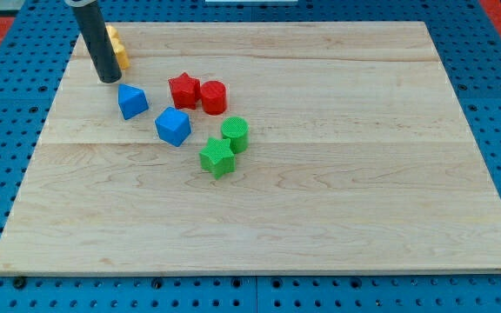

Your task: Slightly move the red blocks towards the right

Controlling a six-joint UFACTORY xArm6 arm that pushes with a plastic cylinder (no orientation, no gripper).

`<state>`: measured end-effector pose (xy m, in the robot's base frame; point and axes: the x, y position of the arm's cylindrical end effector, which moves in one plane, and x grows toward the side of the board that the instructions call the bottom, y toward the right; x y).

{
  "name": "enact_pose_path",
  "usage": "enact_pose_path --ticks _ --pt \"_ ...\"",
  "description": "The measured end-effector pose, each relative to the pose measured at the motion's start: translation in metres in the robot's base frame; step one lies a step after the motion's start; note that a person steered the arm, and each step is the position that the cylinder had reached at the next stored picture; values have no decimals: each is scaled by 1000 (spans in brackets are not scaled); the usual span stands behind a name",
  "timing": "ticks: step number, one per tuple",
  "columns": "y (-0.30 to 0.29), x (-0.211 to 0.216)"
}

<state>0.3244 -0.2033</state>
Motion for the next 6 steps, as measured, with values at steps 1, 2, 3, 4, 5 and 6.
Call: enact_pose_path --ticks 1,2,3,4,5,6 --pt "20 10" --pt "83 39" --pt "150 53" --pt "253 54" --pt "290 103" --pt "255 177"
